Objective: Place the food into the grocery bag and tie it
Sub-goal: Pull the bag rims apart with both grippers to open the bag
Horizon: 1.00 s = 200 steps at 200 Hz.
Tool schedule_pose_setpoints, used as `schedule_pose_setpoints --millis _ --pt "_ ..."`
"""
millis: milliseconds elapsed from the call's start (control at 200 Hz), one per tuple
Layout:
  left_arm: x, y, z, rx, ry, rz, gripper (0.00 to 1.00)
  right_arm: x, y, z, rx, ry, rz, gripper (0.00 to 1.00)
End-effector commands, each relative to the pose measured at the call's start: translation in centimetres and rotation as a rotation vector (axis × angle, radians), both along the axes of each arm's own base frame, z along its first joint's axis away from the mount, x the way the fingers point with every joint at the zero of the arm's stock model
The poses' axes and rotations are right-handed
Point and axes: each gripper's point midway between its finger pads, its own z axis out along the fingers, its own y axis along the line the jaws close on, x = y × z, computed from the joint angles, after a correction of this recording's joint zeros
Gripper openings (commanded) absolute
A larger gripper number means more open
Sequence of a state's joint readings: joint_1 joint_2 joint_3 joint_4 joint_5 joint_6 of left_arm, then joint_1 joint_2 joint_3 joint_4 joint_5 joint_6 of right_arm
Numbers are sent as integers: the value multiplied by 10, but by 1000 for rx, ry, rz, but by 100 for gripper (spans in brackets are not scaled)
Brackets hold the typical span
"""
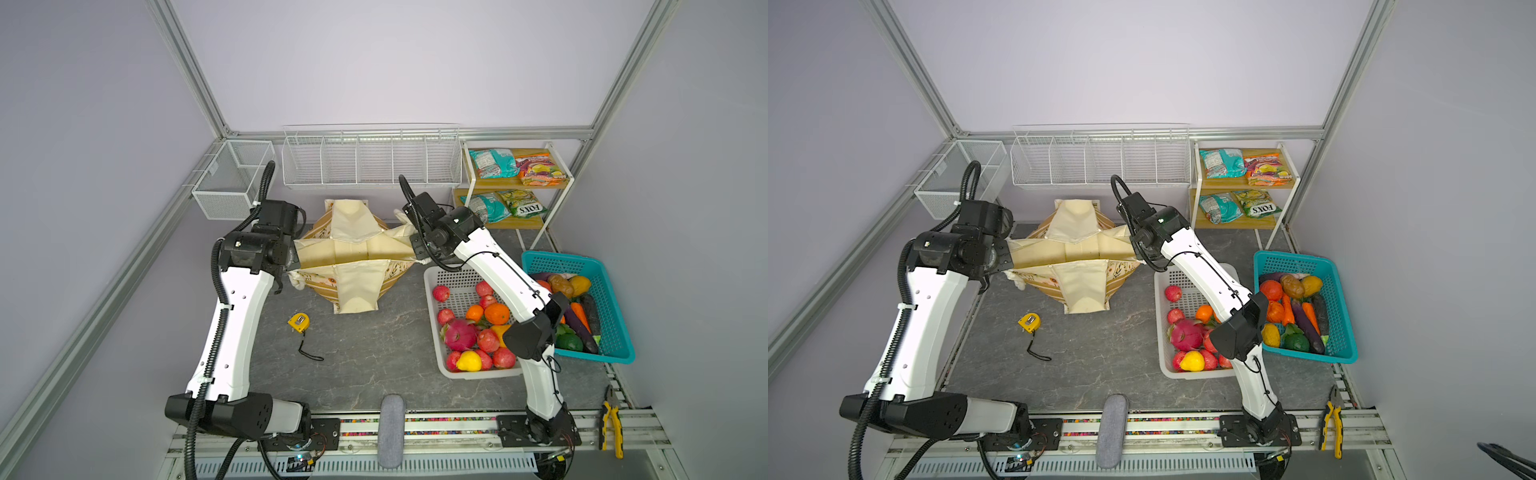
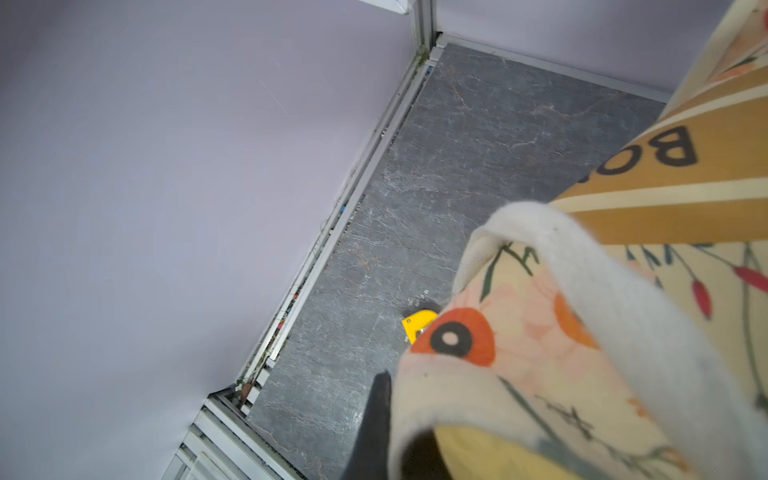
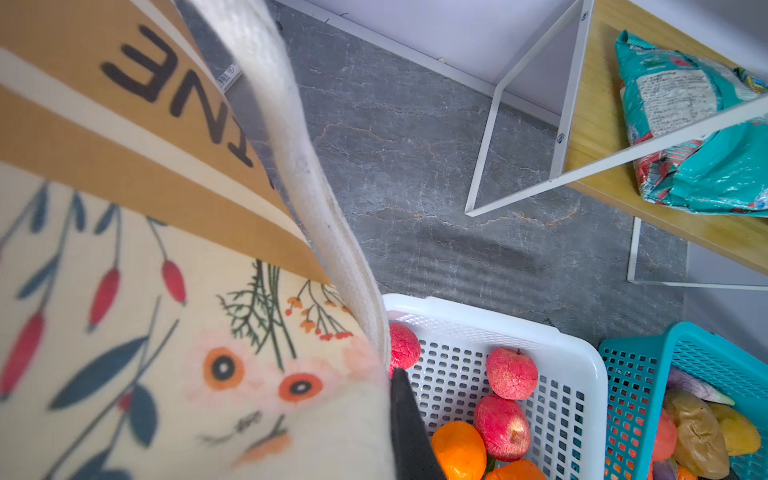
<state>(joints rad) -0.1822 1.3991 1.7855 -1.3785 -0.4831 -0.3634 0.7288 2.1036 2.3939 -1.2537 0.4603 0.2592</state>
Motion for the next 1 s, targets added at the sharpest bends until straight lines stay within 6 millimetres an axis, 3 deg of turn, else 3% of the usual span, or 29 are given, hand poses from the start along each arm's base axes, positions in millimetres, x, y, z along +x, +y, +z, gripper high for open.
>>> schedule_pose_setpoints --millis 0,155,370,545,875,995 --pt "-12 6 -2 -36 26 -10 0 -8 -56 5 -130 60 -48 7" --pt "-3 -52 -7 -375 -18 -119 0 -37 -20 2 -5 172 30 8" --pt "-8 -88 -12 -607 19 -142 0 -80 18 -5 136 337 86 12" --pt "-10 -113 -34 -713 58 -161 0 -94 42 -16 247 411 97 12" --pt "-12 -112 -50 -715 69 -139 3 -91 54 -30 273 440 94 16" --pt "-13 -109 -54 -711 74 -125 5 -92 58 -35 281 455 101 27"
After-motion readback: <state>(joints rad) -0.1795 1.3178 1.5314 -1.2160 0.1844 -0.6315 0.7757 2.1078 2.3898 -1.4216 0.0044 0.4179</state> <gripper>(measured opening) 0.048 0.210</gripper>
